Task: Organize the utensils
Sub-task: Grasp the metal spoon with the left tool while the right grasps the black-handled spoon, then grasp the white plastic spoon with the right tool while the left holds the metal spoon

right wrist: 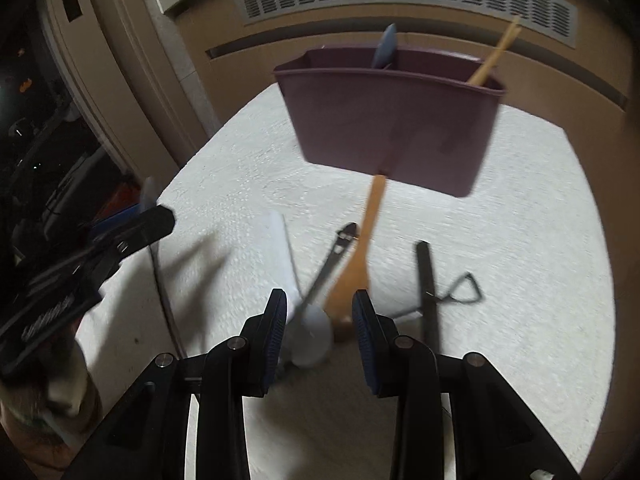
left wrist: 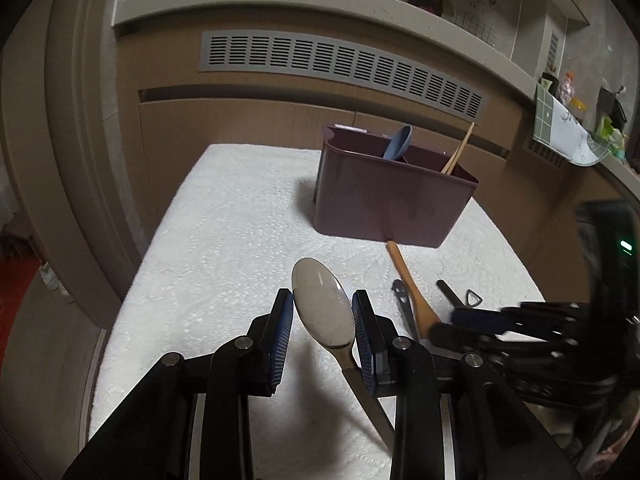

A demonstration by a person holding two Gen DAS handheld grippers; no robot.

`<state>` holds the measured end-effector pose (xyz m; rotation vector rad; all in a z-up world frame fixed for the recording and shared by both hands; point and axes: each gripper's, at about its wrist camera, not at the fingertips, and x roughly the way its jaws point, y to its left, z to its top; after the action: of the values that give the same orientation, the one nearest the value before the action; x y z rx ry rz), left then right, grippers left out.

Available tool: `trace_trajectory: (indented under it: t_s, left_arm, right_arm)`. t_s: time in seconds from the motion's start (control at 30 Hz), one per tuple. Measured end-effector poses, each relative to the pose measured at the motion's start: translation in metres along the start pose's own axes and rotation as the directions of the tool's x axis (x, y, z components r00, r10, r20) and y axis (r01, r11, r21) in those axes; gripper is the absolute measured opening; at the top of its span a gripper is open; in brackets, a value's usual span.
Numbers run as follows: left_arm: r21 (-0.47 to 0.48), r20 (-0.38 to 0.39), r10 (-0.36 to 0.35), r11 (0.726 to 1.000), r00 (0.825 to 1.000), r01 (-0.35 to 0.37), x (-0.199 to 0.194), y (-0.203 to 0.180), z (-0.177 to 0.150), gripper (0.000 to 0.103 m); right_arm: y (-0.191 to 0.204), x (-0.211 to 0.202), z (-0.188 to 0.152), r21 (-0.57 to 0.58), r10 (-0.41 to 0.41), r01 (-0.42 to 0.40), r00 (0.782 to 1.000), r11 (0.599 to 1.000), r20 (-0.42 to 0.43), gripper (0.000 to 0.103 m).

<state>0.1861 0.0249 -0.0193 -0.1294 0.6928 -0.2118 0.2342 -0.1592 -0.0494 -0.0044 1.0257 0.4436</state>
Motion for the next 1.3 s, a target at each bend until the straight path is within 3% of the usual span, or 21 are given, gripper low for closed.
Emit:
trace_trajectory:
  t_s: [0.23, 0.33, 0.4, 0.5, 0.63, 0.9, 1.0, 1.07, 1.3]
  left_arm:
    - [-0.043, 0.01, -0.036, 0.998, 0.999, 0.037, -0.008, 0.018, -0.005, 0.031]
    - [-0.044, 0.017, -0.043, 0.998, 0.999, 0.043, -0.009, 0.018, -0.005, 0.031]
    - [-0.044, 0.023, -0.047, 0.998, 0.999, 0.047, -0.01, 0.016, -0.003, 0.031]
    - [-0.035, 0.026, -0.048, 0.998, 0.998, 0.049, -0.014, 0.013, -0.002, 0.031]
    - [-0.027, 0.019, -0.042, 0.999, 0.999, 0.042, -0.013, 0.011, -0.002, 0.031]
    - [-0.124, -0.149, -0.023, 0.992, 0.989, 0.004, 0.014, 0.031, -0.012, 0.033]
    - [-0.149, -0.233, -0.052, 0.989, 0.971, 0.017, 0.029, 0.033, -0.021, 0.039]
    - [-0.159, -0.28, -0.057, 0.987, 0.958, 0.012, 0.04, 0.03, -0.025, 0.051]
    - [-0.101, -0.324, 0.022, 0.993, 0.946, -0.058, 0.074, 0.008, -0.008, 0.055]
  right_arm:
    - [0.006, 0.041, 0.008, 0.003, -0.093, 0.094, 0.993, 0.996, -0.072, 0.025]
    - [0.005, 0.039, 0.005, -0.03, -0.112, 0.11, 0.991, 0.994, -0.078, 0.023]
    - [0.002, 0.036, 0.003, -0.036, -0.11, 0.107, 0.99, 0.994, -0.088, 0.012]
    - [-0.001, 0.021, -0.002, -0.05, -0.109, 0.106, 0.992, 0.993, -0.066, 0.006]
    - [-0.007, -0.005, -0.006, -0.032, -0.069, 0.069, 0.997, 0.997, -0.021, 0.006]
    - [-0.026, -0.021, -0.009, 0.017, -0.042, 0.042, 0.999, 0.999, -0.001, 0.006]
    - [-0.03, -0.027, -0.012, 0.023, -0.026, 0.025, 1.0, 0.999, 0.015, 0.006]
    - [-0.028, -0.029, -0.014, 0.014, -0.017, 0.017, 1.0, 1.0, 0.017, 0.006]
    - [-0.023, -0.027, -0.03, -0.043, -0.026, 0.026, 1.0, 0.999, 0.003, 0.006]
